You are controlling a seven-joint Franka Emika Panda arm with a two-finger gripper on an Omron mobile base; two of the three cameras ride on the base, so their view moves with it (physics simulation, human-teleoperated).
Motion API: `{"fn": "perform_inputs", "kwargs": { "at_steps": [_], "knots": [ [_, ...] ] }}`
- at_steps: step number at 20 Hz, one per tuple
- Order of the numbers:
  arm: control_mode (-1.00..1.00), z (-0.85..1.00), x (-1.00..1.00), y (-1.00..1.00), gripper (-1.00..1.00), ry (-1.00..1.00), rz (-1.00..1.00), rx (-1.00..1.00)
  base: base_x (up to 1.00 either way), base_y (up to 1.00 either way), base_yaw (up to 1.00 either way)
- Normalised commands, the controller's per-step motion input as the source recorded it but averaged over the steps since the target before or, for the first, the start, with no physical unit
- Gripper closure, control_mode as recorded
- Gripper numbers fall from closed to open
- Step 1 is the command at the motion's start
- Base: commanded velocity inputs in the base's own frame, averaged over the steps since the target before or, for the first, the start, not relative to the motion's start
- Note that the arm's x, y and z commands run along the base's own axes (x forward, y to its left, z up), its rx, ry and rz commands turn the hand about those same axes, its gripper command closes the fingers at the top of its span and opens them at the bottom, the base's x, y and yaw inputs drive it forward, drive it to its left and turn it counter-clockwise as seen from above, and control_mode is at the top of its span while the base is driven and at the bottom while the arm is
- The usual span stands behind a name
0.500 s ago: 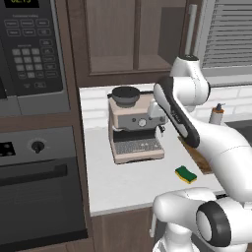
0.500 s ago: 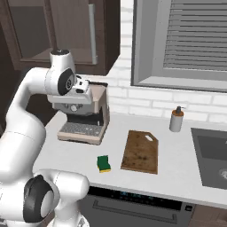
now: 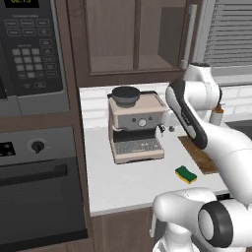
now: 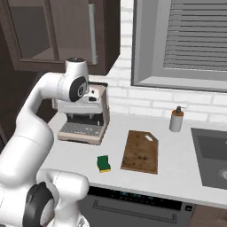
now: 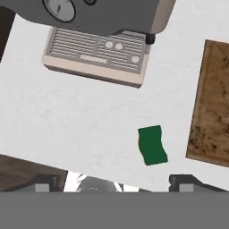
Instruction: Pick up the sponge from the counter and clean the cutting board by briefly scrubbing or pressing down on the cutting board. Once finished, release the sponge.
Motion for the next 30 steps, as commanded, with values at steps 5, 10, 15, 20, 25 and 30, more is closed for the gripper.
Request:
{"fn": "perform_inputs", "kwargs": {
  "at_steps": [5,10,15,20,25,30],
  "knots": [
    [-1.0,-0.63,-0.14,-0.5,-1.0,0.05,0.19,-0.02,0.0,0.0,0.0],
    [-1.0,-0.73,0.0,-0.2,-1.0,0.03,0.17,-0.09,0.0,0.0,0.0],
    [-1.0,-0.78,0.01,0.0,-1.0,0.0,0.02,-0.19,0.0,0.0,0.0],
    [-1.0,-0.64,-0.03,-0.06,-1.0,0.0,-0.05,-0.06,0.0,0.0,0.0],
    [-1.0,-0.43,-0.01,-0.2,-1.0,0.0,-0.03,0.0,0.0,0.0,0.0],
    [-1.0,-0.26,0.11,-0.09,-1.0,0.0,0.0,0.01,0.0,0.0,0.0]
  ]
}}
